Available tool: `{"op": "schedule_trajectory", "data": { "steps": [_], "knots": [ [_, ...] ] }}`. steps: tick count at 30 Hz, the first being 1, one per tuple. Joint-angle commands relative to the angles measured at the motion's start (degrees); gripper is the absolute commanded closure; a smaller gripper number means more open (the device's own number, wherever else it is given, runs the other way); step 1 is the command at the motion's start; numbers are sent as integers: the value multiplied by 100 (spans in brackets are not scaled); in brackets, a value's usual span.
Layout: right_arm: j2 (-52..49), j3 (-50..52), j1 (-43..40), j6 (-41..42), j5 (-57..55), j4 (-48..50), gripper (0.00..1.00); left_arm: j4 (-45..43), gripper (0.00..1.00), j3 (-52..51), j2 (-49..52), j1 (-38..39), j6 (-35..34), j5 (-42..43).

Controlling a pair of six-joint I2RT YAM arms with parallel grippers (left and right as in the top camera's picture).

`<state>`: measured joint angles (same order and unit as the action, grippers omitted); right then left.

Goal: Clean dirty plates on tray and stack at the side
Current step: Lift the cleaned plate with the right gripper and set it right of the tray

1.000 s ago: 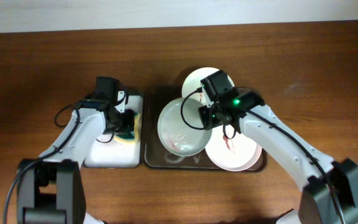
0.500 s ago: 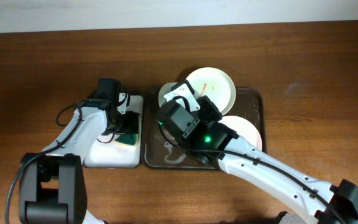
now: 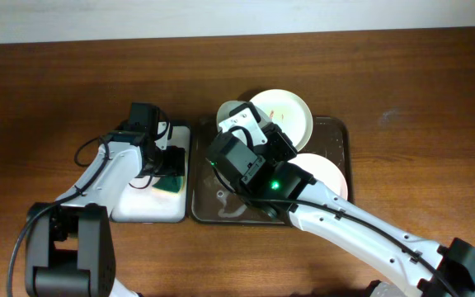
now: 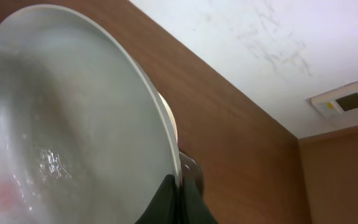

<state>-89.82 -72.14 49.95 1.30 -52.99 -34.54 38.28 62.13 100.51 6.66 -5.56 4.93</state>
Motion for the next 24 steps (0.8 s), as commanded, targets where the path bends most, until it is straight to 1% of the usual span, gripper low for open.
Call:
{"op": "schedule_trajectory", "data": {
  "steps": [1,4,5,6,7,8,9,10,11,12,13,15,16,17,19,21,24],
  "knots": [
    [107,-118,210,37,-212,81,96,-15,22,-33,79,-17,46,-20],
    [107,-118,278,83,-378,144,96,-13,22,-33,79,-17,46,-20],
    [107,-118,282,118,-205,262,96,-15,22,-33,79,-17,48,-20],
    [107,-116,302,-197,-284,299,96,-17,22,-33,79,-17,46,-20],
    [107,-116,260,-118,-577,313,96,-15,22,-33,79,-17,46,-20],
    [109,-118,203,245,-409,348,96,-17,22,-33,79,-17,46,-17],
    [107,-116,188,201,-315,321,96,-31,22,-33,79,-17,46,-17],
    [105,-116,127,409,-291,286,96,-35,21,-33,79,-17,48,-17],
    [107,-118,-22,774,-184,256,96,-33,22,-24,76,-17,46,-17],
    [107,-118,-321,1130,308,188,96,-31,24,-9,59,-17,46,-17],
    [107,-118,-452,1257,529,151,96,-31,24,-4,46,-17,46,-17],
    [109,-118,-1054,1648,1456,-35,96,-9,25,4,-68,-17,46,-17],
    [109,-118,-1543,1829,2017,-164,96,-11,25,4,-190,-17,46,-17],
    [111,-118,-1886,1910,2334,-240,96,-11,25,4,-326,-17,48,-17],
    [155,-118,-2907,1919,3287,-433,96,-7,24,4,-671,-17,46,-11],
    [173,-118,-3694,1917,3982,-586,96,13,23,4,-857,-17,46,26],
    [168,-116,-5351,1910,4979,-1014,96,149,23,4,-990,-17,46,26]
  ]
}}
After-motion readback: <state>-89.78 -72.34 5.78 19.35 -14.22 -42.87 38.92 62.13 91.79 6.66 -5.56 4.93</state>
